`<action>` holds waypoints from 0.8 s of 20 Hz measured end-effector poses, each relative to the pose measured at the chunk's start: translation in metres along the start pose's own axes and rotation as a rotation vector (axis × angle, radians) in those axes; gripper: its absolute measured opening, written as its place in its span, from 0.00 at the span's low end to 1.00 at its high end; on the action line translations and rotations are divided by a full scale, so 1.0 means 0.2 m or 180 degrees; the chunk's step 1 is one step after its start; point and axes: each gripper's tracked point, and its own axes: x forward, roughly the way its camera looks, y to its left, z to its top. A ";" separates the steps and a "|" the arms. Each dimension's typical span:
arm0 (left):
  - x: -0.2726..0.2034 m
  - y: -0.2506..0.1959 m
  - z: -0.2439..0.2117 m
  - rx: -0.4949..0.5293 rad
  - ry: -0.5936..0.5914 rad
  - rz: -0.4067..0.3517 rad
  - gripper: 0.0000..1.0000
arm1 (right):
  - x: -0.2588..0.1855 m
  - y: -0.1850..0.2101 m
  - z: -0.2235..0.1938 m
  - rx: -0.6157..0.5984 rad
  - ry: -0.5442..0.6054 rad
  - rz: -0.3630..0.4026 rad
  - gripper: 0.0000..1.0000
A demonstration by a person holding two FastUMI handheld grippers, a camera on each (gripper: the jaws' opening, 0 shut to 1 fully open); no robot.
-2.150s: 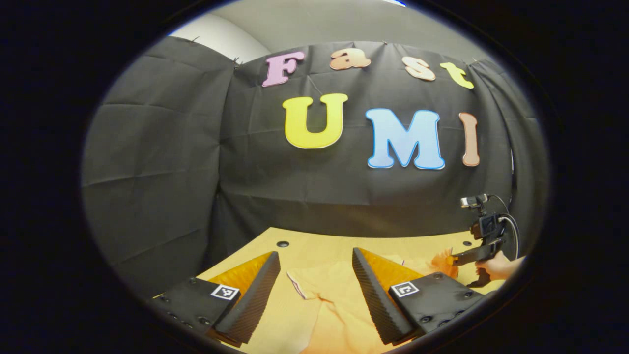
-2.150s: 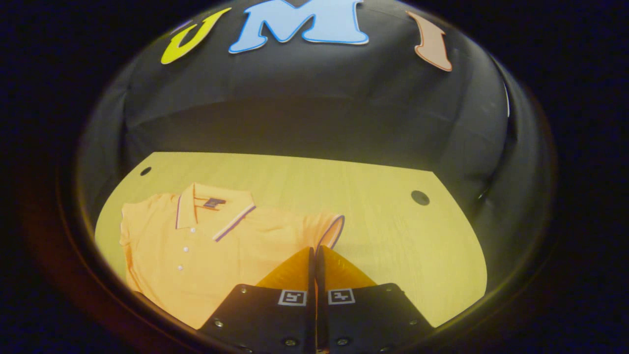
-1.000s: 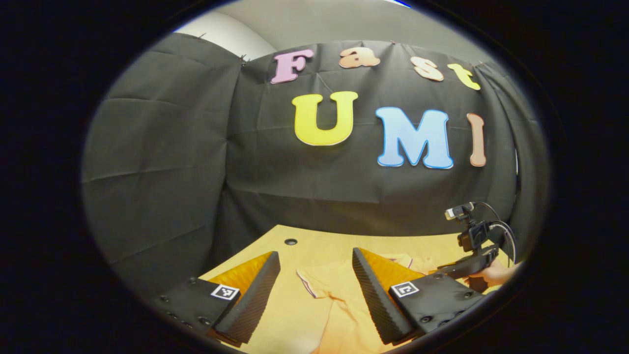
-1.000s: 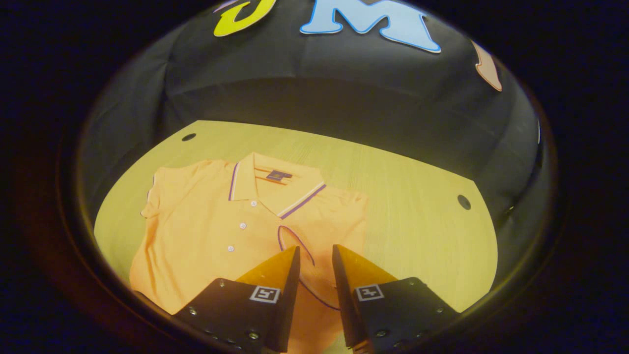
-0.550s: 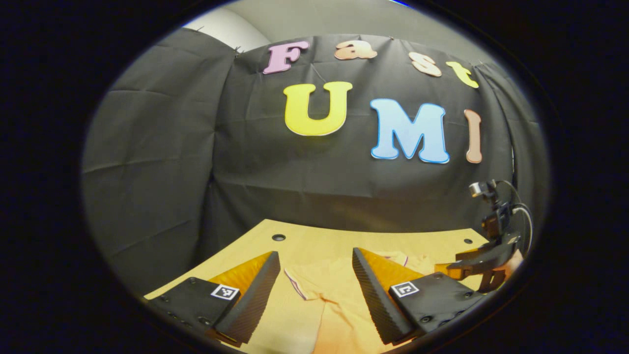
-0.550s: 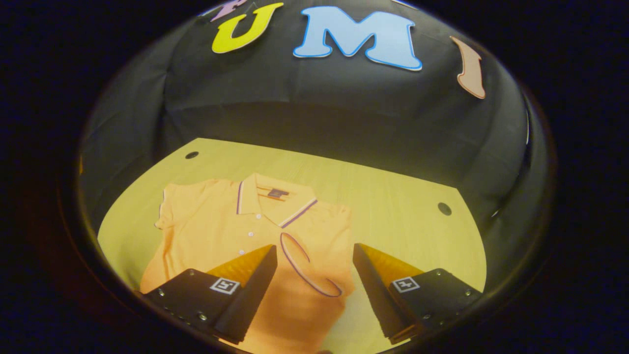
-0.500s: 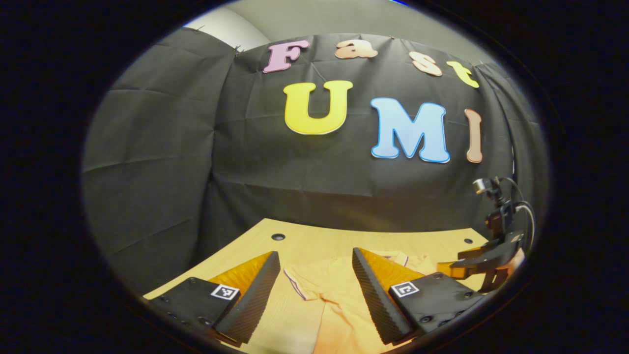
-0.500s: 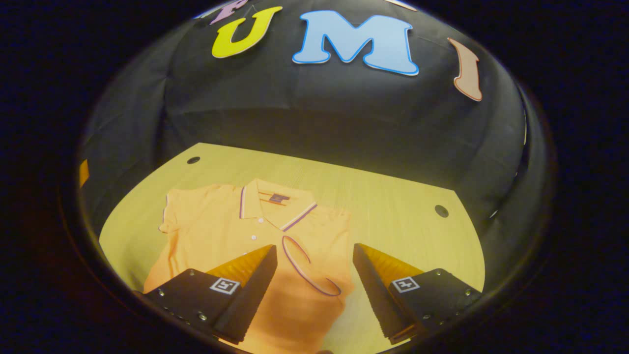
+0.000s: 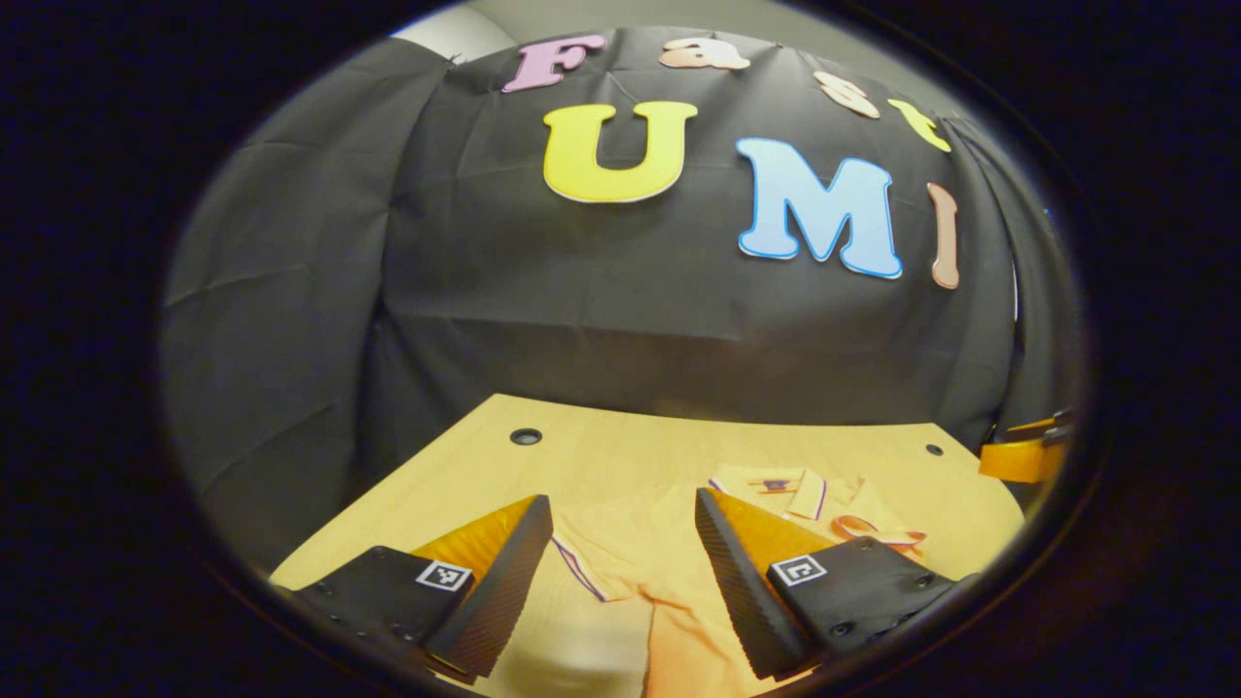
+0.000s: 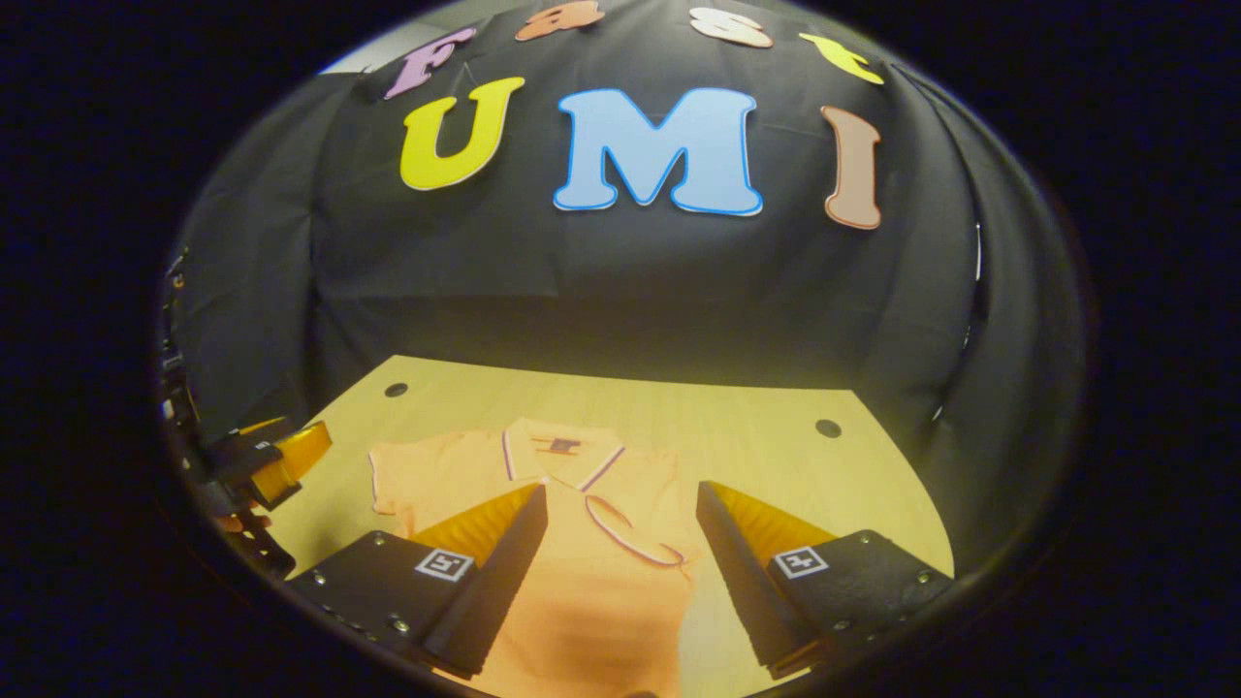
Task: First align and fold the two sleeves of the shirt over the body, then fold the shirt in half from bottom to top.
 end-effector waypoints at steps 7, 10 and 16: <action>0.40 0.11 -0.23 0.0119 0.0324 0.0043 0.96 | -0.17 0.08 0.01 0.0053 -0.0055 -0.0155 0.96; 0.53 0.18 -0.31 0.0123 0.0432 0.0121 0.97 | -0.22 0.11 0.02 -0.0054 -0.0047 -0.0135 0.96; 0.68 0.30 -0.47 0.0039 0.0662 0.0315 0.97 | -0.25 0.10 -0.02 0.0132 0.0012 -0.0080 0.96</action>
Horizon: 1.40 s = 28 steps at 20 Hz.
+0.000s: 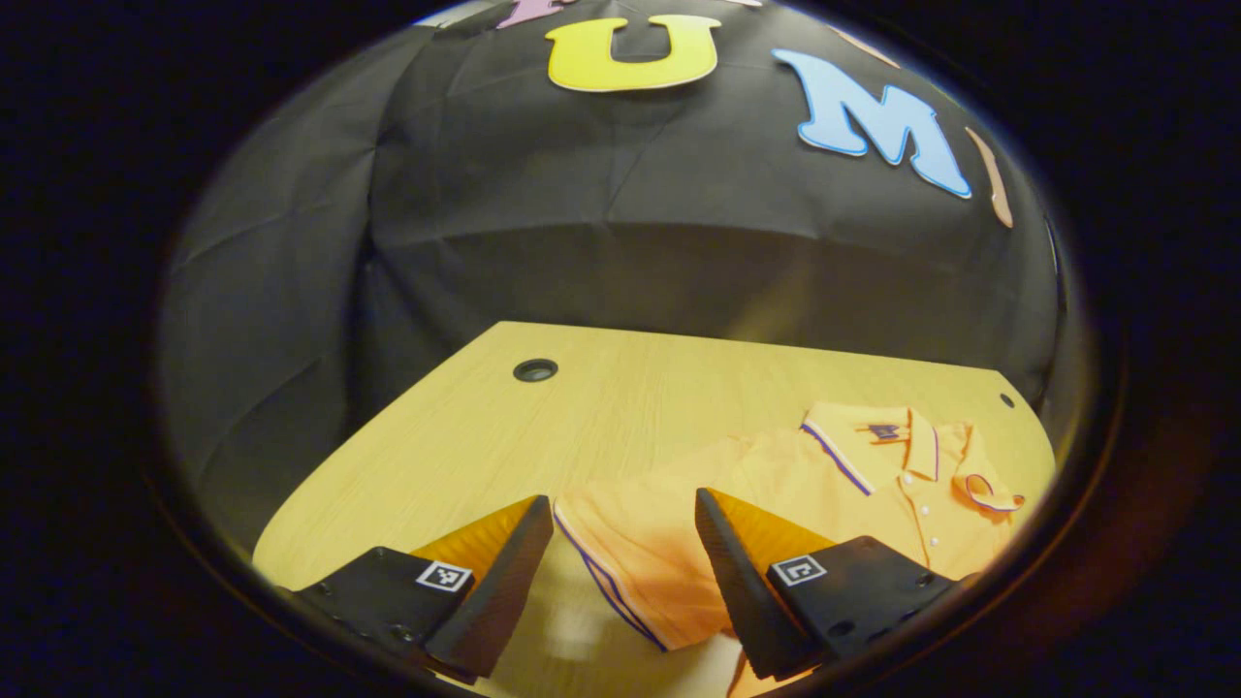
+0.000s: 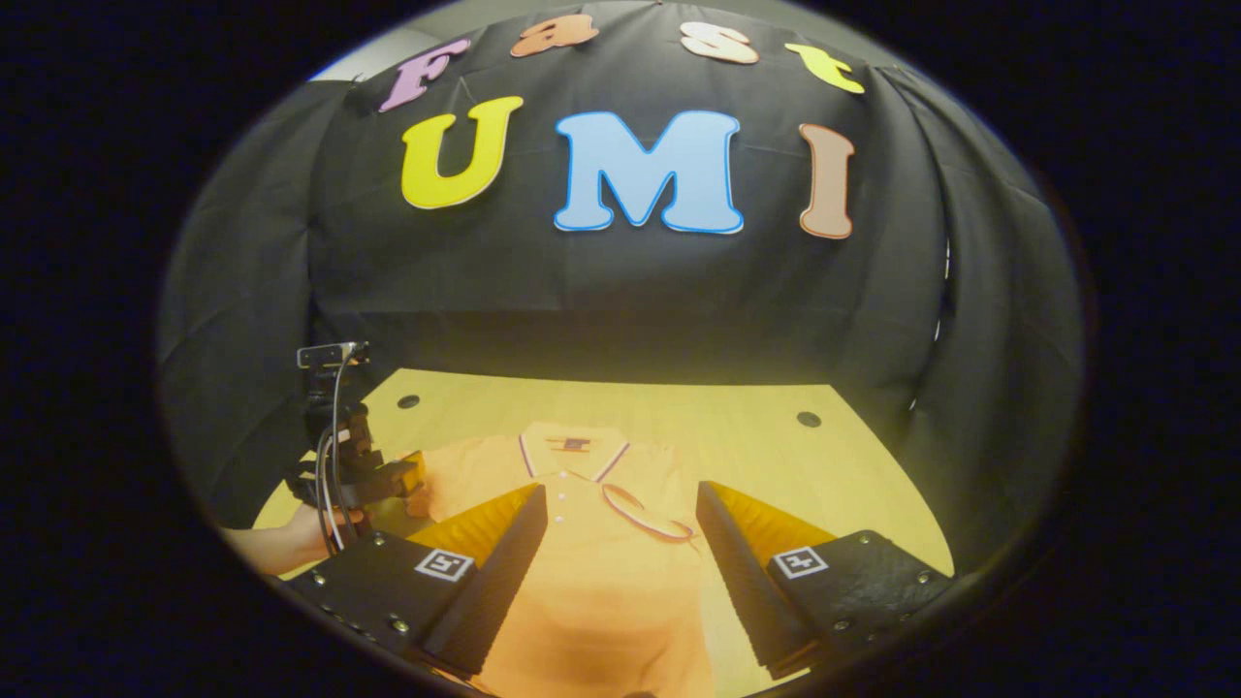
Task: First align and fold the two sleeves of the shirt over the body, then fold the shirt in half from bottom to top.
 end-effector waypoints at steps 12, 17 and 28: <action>0.14 0.02 -0.13 0.0093 0.0335 0.0088 0.95 | -0.06 -0.09 -0.12 0.0079 0.0178 -0.0111 0.97; 0.15 -0.03 -0.14 0.0180 0.0378 -0.0024 0.55 | -0.07 -0.08 -0.15 0.0127 0.0213 -0.0091 0.97; 0.08 -0.17 0.06 0.0485 0.0104 -0.0152 0.09 | -0.10 -0.13 -0.23 0.0263 0.0275 -0.0207 0.97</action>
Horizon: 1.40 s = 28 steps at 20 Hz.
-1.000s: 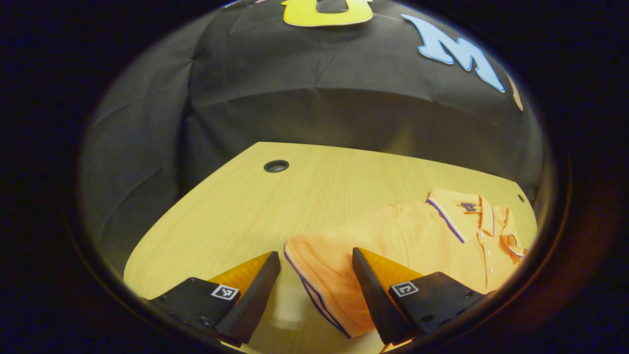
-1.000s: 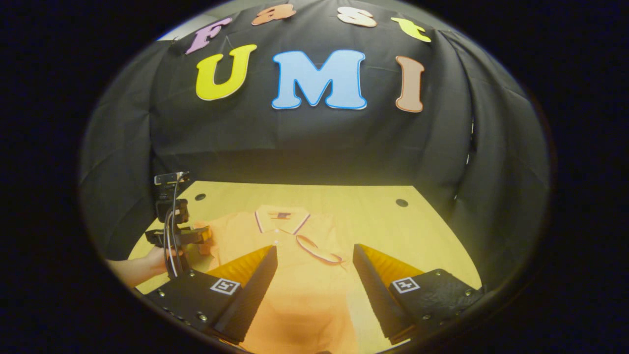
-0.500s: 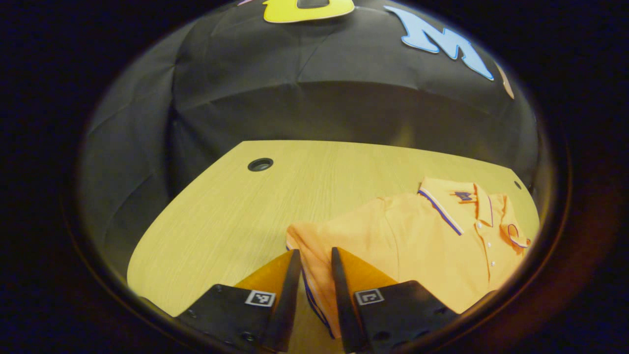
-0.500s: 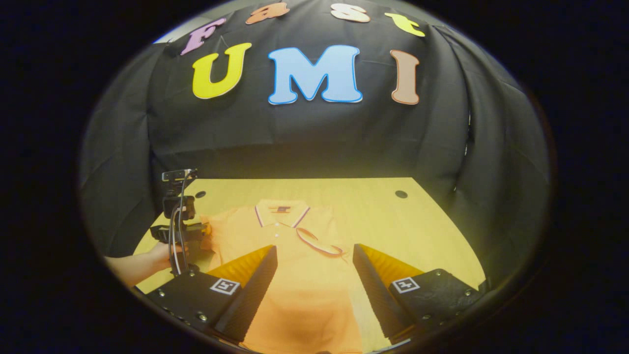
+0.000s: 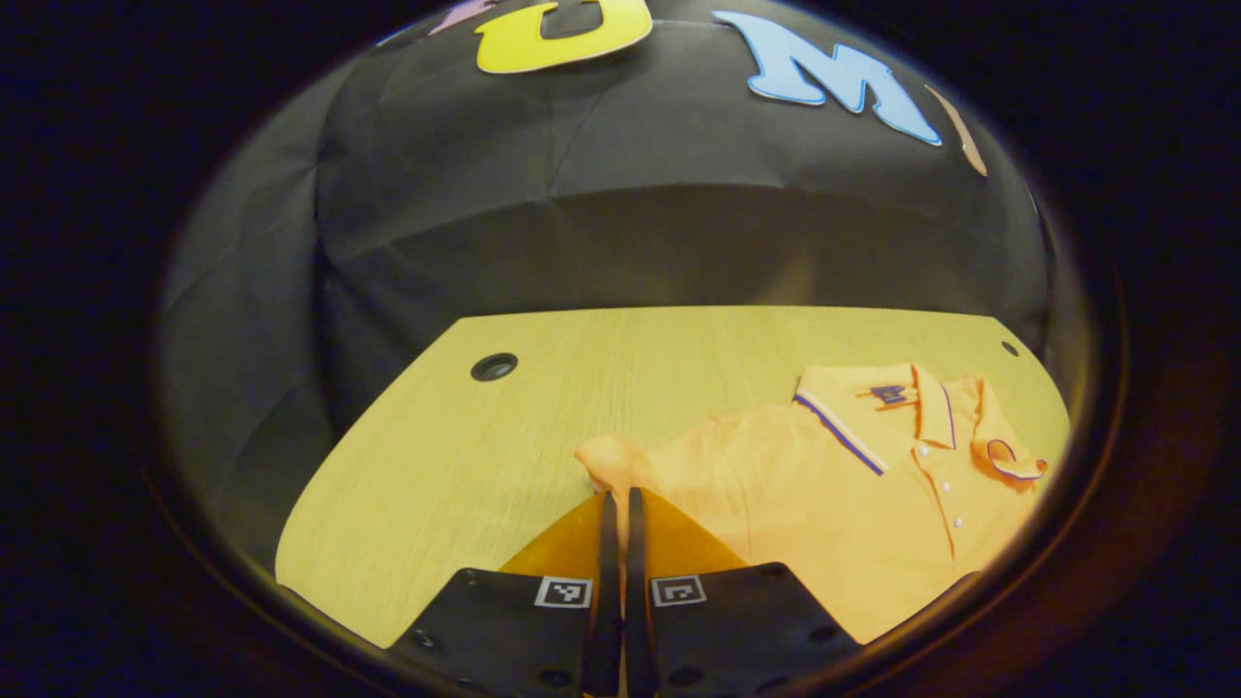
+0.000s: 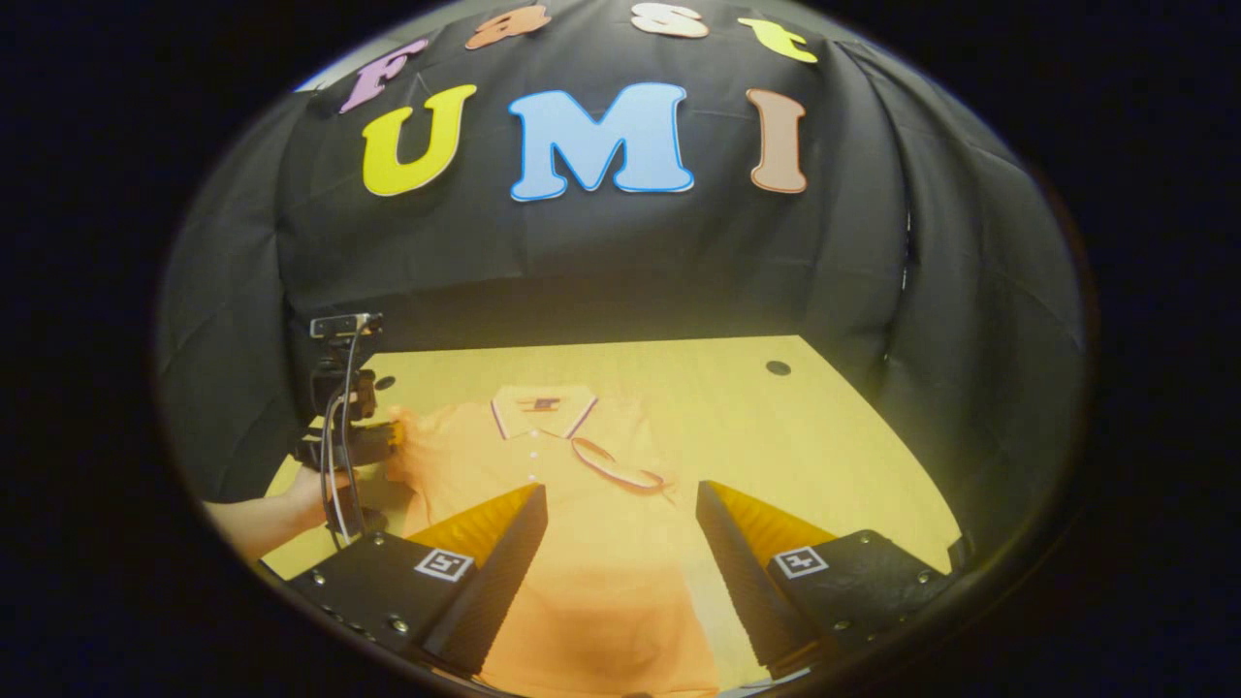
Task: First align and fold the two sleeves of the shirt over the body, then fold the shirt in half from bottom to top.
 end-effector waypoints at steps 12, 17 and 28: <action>-0.10 -0.51 0.08 0.0446 -0.0107 -0.0532 0.09 | -0.01 0.06 -0.07 -0.0006 0.0080 0.0008 0.97; -0.09 -0.63 0.03 0.0621 -0.0002 -0.0682 0.10 | 0.00 0.02 -0.15 0.0002 0.0122 -0.0129 0.96; -0.32 -0.73 -0.03 0.0610 0.0048 -0.0924 0.95 | -0.04 -0.05 -0.31 0.0001 0.0140 -0.0107 0.97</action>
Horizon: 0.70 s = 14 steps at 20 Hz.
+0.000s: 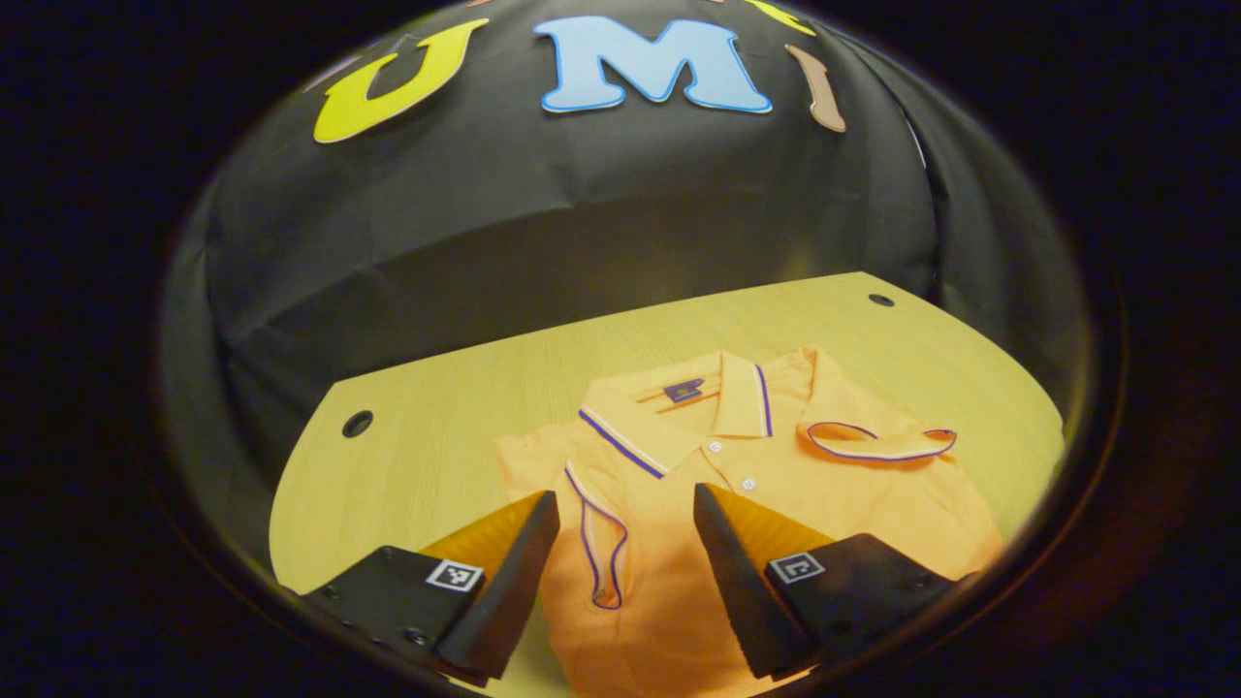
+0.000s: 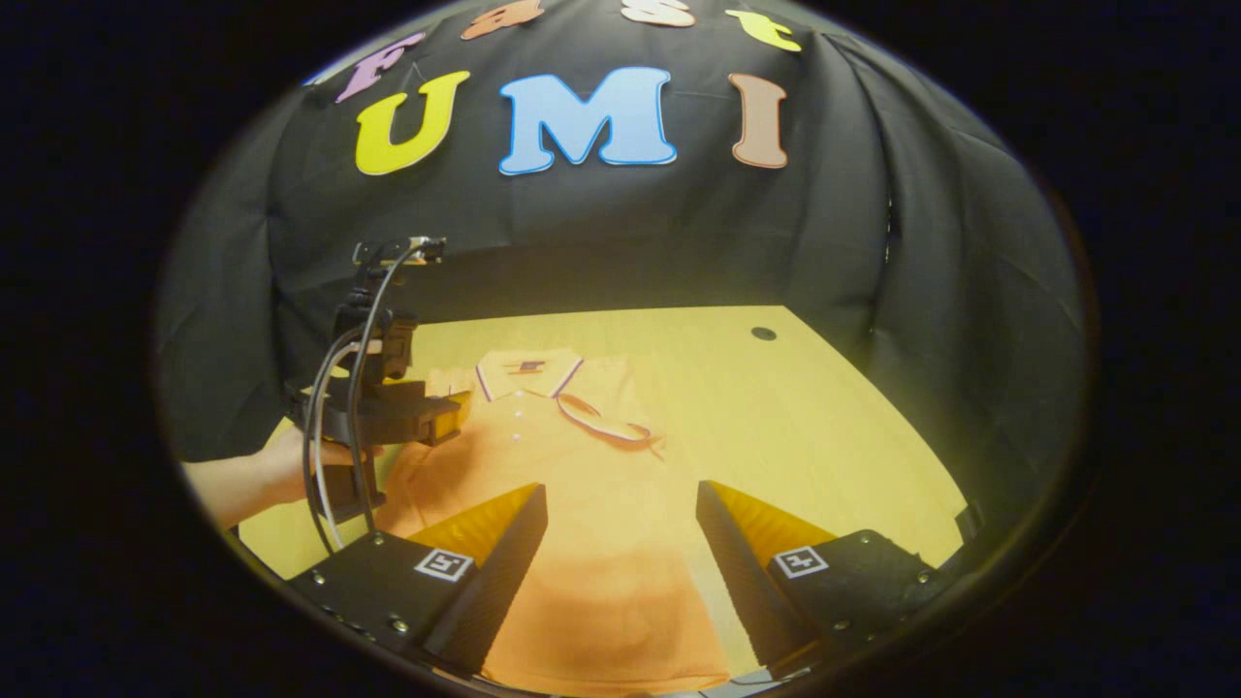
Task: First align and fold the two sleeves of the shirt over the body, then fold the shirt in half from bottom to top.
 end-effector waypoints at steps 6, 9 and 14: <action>-0.29 -0.04 -0.15 -0.0226 0.0069 -0.0056 0.98 | -0.02 -0.07 -0.20 -0.0133 0.0181 0.0075 0.97; -0.47 -0.07 -0.32 -0.0284 0.0196 -0.0101 0.96 | -0.03 -0.10 -0.32 -0.0145 0.0317 0.0084 0.97; -0.74 -0.13 -0.58 -0.0352 0.0381 -0.0163 0.99 | -0.08 -0.15 -0.55 -0.0231 0.0590 0.0131 0.97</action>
